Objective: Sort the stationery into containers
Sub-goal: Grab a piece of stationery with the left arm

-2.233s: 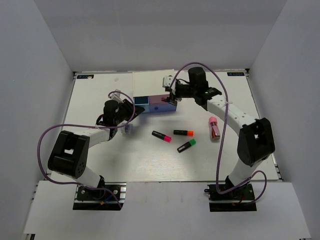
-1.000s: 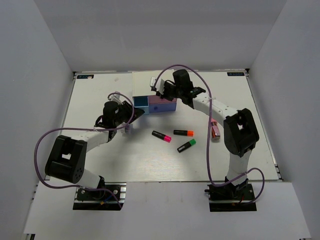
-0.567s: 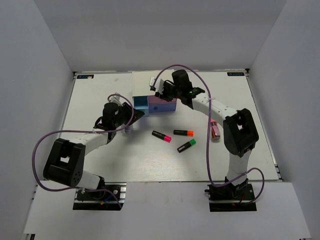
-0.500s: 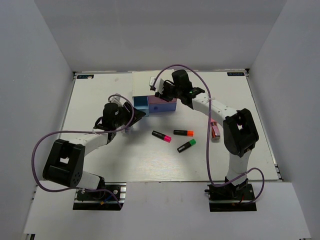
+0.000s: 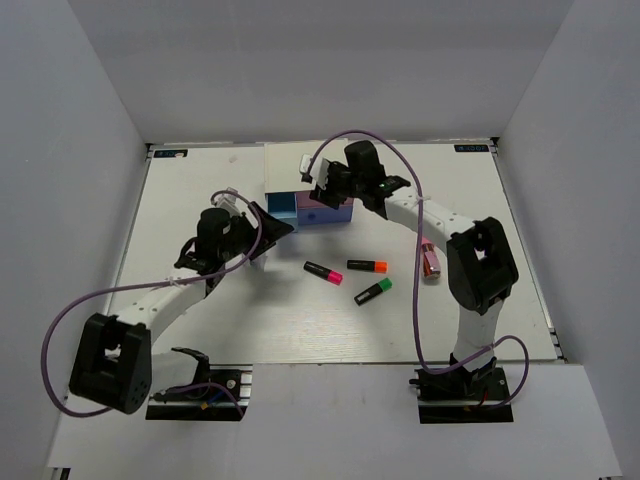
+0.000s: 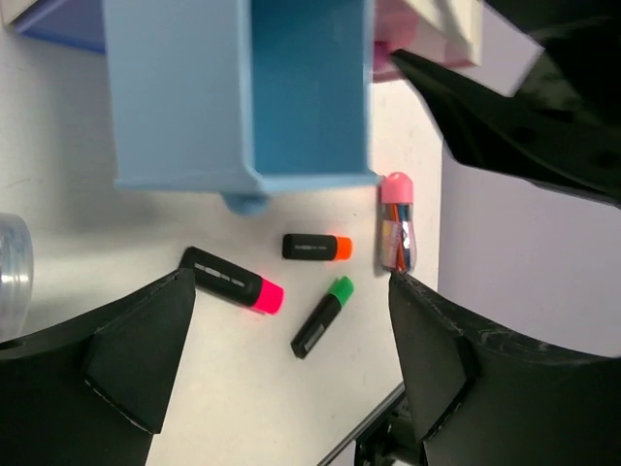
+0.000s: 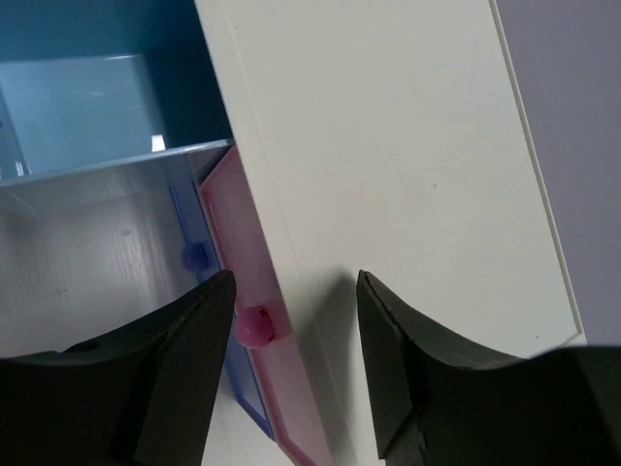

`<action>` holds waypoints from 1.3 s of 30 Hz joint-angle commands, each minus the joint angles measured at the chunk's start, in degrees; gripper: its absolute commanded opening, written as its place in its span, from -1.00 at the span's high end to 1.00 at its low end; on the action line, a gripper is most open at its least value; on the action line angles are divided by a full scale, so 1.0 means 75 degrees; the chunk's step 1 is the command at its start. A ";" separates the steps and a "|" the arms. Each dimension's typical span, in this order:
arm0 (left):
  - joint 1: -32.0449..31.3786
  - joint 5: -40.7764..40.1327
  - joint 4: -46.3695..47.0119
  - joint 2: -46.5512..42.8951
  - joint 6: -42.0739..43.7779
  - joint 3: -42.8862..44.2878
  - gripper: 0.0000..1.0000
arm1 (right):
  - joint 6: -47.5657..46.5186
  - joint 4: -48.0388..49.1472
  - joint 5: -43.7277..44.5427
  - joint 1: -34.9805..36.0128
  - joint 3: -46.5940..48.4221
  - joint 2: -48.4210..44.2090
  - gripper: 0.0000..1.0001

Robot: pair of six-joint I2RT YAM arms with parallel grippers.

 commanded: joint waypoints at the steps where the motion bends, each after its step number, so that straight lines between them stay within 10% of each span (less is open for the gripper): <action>1: -0.0023 0.0239 -0.0701 -0.0907 0.0440 0.0076 -0.82 | -0.0027 0.0125 -0.0252 0.0005 -0.0154 -0.0521 -0.19; 13: -0.0023 -0.1118 -0.4519 -0.3123 0.2456 0.0180 -0.86 | 0.0195 0.0290 -0.0054 -0.0077 -0.1548 -0.2196 -0.38; 26: -0.0023 -0.2770 -0.5346 -0.1777 0.3452 0.0966 -0.86 | 0.1355 -0.0998 -0.0135 -0.0089 -0.3200 -0.4867 -0.81; 32: -0.0023 -0.2772 -0.4818 -0.0922 0.3793 0.1177 -0.86 | 0.1916 -0.1211 -0.0627 -0.0182 -0.3986 -0.5525 0.46; 39: -0.0023 -0.2771 -0.4325 -0.0570 0.4039 0.1317 -0.93 | 0.2340 -0.1023 -0.0815 -0.0241 -0.4501 -0.5830 0.41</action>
